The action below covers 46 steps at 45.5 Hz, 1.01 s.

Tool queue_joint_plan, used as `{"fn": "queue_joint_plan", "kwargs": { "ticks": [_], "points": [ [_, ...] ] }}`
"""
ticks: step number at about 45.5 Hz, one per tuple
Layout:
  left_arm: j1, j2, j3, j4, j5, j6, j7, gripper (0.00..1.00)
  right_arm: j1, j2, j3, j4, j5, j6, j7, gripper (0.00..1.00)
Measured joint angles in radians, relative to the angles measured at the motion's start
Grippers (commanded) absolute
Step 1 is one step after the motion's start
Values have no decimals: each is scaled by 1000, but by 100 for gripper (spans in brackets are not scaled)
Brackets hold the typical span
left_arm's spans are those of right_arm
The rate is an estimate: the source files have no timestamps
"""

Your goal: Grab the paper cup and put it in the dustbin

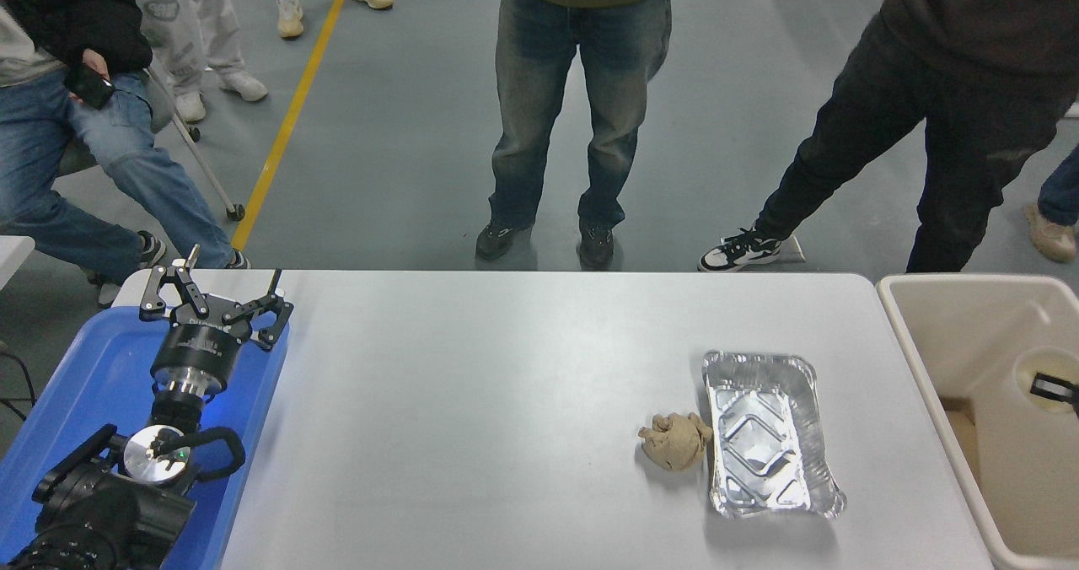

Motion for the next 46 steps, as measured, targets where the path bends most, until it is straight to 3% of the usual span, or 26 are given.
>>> {"fn": "queue_joint_plan", "kwargs": {
  "ticks": [1, 20, 32, 46],
  "points": [
    [0, 0, 0, 0, 0, 0, 0, 99, -6, 3, 5, -3, 1, -3, 0, 100],
    [0, 0, 0, -1, 0, 0, 0, 99, 21, -11, 19, 47, 8, -8, -1, 100],
    [-1, 0, 1, -1, 1, 0, 1, 99, 448, -140, -253, 426, -1, 24, 0, 100],
    [0, 0, 1, -1, 2, 0, 2, 99, 1086, -95, -549, 871, 23, 356, 0, 100]
  ]
}}
